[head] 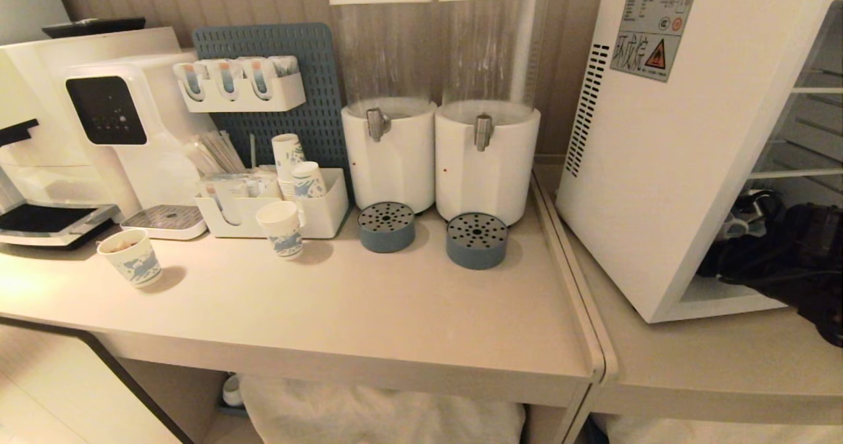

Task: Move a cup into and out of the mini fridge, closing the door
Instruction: Take the ceramic cup out of the freezer

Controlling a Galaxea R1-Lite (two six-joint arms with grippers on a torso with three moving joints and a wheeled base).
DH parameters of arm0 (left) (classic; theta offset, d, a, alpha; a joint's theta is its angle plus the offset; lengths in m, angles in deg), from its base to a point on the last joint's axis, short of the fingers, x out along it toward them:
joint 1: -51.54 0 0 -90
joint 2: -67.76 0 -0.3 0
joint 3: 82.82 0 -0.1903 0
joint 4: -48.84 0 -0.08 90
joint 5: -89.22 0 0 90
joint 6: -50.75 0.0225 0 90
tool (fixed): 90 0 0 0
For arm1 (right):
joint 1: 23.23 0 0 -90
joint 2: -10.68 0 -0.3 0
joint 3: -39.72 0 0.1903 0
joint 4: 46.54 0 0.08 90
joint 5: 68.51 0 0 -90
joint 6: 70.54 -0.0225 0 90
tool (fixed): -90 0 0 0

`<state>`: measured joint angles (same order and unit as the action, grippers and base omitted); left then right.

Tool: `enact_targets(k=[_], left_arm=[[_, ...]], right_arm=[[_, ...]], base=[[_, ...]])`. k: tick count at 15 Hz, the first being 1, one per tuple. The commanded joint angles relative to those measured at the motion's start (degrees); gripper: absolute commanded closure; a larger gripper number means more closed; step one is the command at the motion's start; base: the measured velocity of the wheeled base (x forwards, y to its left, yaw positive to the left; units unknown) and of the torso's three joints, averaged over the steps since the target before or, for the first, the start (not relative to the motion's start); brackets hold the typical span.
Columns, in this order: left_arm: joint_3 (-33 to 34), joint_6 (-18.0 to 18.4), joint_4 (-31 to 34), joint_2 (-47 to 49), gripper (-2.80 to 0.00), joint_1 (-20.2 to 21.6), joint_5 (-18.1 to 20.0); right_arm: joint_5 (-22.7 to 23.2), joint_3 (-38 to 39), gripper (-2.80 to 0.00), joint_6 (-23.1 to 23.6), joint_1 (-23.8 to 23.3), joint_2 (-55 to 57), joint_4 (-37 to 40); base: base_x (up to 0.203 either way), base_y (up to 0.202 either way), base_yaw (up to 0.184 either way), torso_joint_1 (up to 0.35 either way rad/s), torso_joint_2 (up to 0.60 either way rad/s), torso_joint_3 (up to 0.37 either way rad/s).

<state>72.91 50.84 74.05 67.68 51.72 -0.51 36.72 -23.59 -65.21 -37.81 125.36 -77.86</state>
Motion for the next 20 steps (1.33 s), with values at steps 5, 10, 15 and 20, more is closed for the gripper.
enact_targets(k=[5, 10, 15, 20], left_arm=[[0.02, -0.01, 0.0, 0.07, 0.0, -0.01, 0.0], [0.02, -0.01, 0.0, 0.07, 0.0, -0.01, 0.0], [0.02, -0.01, 0.0, 0.07, 0.0, -0.01, 0.0], [0.02, -0.01, 0.0, 0.07, 0.0, -0.01, 0.04]], right_arm=[[0.16, 4.79, 0.0, 0.1, -0.01, -4.53, -0.67], [-0.11, 6.17, 0.0, -0.21, -0.01, -4.38, -4.56], [0.06, 9.3, 0.0, -0.27, -0.01, -8.02, -4.77], [0.24, 14.13, 0.0, -0.15, -0.04, -14.44, -4.41]], base=[[0.0, 0.0, 0.0, 0.0, 0.0, 0.0], [0.0, 0.0, 0.0, 0.0, 0.0, 0.0], [0.0, 0.0, 0.0, 0.0, 0.0, 0.0], [0.0, 0.0, 0.0, 0.0, 0.0, 0.0]])
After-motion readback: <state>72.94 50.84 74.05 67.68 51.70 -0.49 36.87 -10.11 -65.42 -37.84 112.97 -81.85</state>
